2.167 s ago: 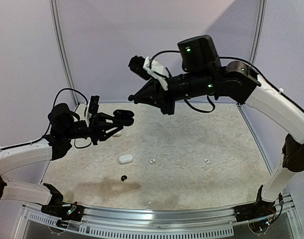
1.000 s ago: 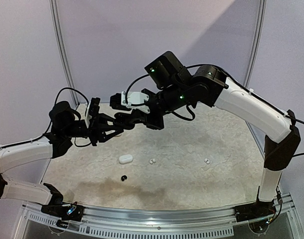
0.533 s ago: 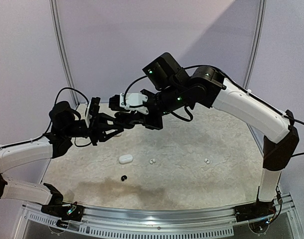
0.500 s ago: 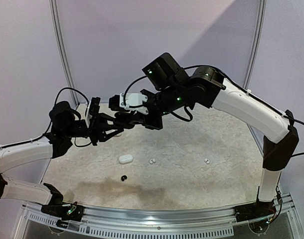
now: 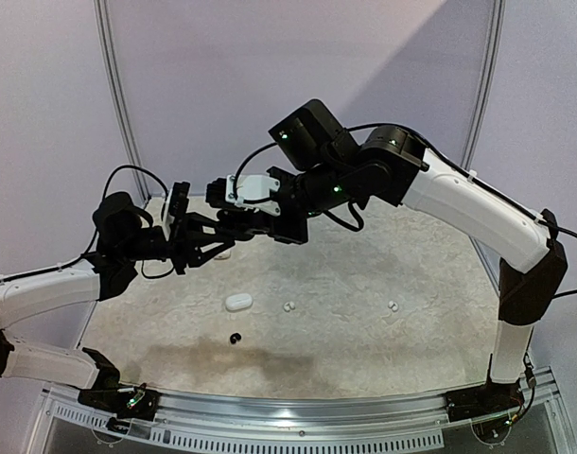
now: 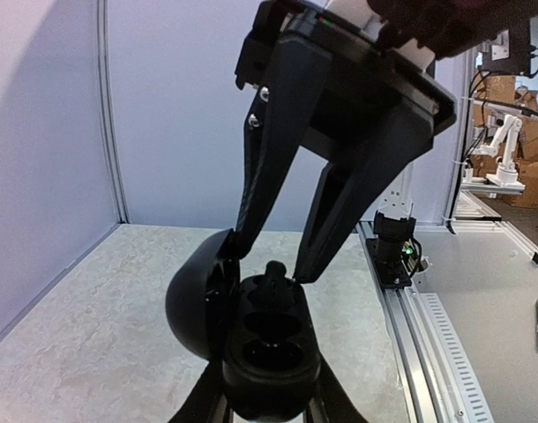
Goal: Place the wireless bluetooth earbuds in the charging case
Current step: Insert the right earbud into the right side groove of the charging case.
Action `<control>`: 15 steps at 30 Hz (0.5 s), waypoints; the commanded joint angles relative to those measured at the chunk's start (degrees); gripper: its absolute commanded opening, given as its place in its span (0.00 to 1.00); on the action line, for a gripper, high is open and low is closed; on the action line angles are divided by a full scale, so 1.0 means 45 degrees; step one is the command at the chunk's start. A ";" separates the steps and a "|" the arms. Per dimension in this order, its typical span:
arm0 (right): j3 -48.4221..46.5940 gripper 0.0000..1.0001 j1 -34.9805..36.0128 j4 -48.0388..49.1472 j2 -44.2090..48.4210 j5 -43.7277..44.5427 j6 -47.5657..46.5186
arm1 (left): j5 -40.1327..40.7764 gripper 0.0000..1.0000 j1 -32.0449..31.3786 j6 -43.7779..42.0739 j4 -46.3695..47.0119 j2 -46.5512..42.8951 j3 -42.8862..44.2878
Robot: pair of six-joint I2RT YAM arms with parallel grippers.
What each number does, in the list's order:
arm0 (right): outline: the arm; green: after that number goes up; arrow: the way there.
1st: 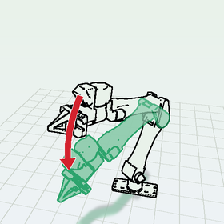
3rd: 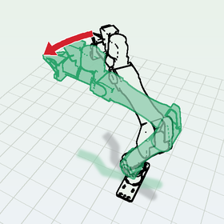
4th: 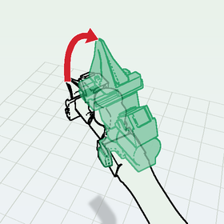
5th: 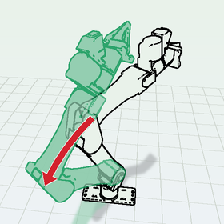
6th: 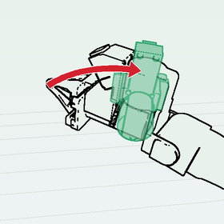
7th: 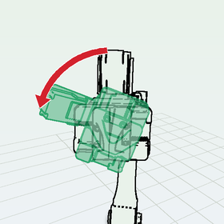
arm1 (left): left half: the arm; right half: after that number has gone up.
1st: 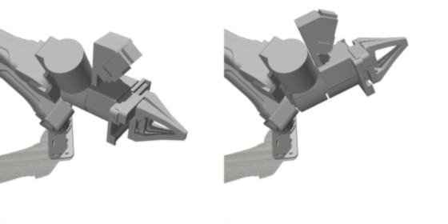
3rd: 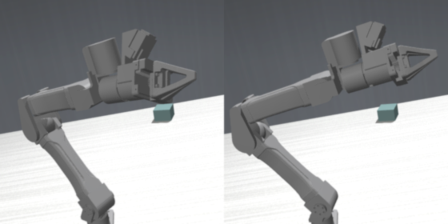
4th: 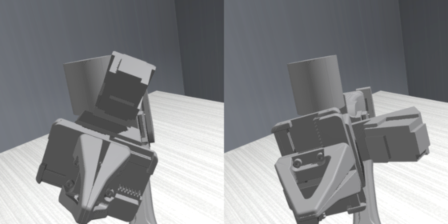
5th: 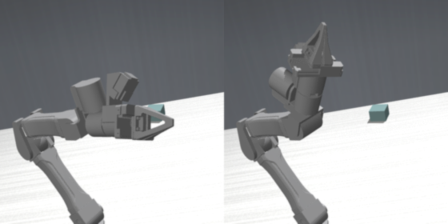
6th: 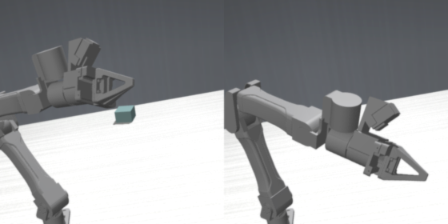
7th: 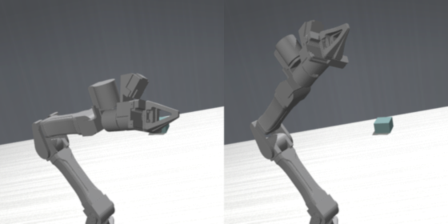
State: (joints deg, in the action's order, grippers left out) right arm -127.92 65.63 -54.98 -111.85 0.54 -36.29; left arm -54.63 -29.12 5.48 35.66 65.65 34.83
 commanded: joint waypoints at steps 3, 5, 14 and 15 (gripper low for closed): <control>-0.0163 0.27 0.0004 -0.0033 -0.0344 0.0423 0.0123 | -0.0066 0.00 -0.0033 0.0429 0.0884 -0.0096 -0.0031; -0.0134 0.28 0.0009 0.0176 -0.0225 0.0141 0.0230 | 0.0270 0.00 0.0002 0.0950 0.0866 -0.0086 -0.0059; 0.1346 0.31 -0.0174 0.3028 0.1460 -0.0842 0.1794 | 0.2273 0.00 0.0172 0.2977 0.0533 -0.0265 -0.0349; 0.1550 0.32 -0.0272 0.3430 0.1646 -0.1057 0.2152 | 0.2391 0.00 0.0182 0.3128 0.0501 -0.0286 -0.0373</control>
State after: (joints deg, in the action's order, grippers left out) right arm -123.83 65.45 -47.94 -109.80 -1.02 -32.12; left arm -48.10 -28.86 15.05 37.87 65.52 34.22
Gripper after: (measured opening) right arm 0.303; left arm 0.246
